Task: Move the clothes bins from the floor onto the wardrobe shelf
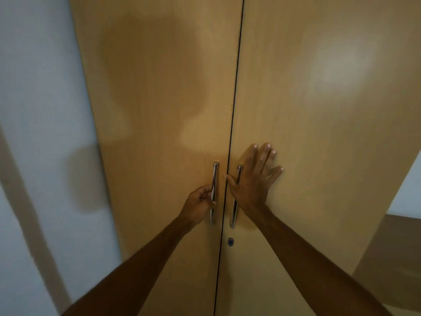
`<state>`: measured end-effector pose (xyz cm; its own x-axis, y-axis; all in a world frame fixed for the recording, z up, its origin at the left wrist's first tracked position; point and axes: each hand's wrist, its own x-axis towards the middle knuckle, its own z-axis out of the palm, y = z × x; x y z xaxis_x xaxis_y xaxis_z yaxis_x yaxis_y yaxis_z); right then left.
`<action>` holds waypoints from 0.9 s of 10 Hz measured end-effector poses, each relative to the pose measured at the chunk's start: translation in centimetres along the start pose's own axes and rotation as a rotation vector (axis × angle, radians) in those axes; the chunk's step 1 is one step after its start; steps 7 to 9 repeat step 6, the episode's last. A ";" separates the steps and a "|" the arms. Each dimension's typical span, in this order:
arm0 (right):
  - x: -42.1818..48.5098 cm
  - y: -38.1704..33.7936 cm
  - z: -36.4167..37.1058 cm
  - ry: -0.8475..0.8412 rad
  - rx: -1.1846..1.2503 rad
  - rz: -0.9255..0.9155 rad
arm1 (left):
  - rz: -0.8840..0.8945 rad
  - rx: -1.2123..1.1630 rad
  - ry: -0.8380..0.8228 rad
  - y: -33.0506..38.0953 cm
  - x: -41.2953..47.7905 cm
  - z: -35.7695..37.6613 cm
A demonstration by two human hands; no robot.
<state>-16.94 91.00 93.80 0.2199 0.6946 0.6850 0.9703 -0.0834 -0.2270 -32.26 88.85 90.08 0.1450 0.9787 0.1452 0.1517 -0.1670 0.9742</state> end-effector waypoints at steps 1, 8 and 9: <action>0.3 -0.1 0.8 -0.013 0.019 0.003 | 0.031 0.019 0.019 -0.4 0.5 0.3; -3.0 1.1 1.0 -0.118 0.293 -0.157 | 0.141 0.181 0.516 -5.0 -2.6 -0.7; -3.0 1.1 1.0 -0.118 0.293 -0.157 | 0.141 0.181 0.516 -5.0 -2.6 -0.7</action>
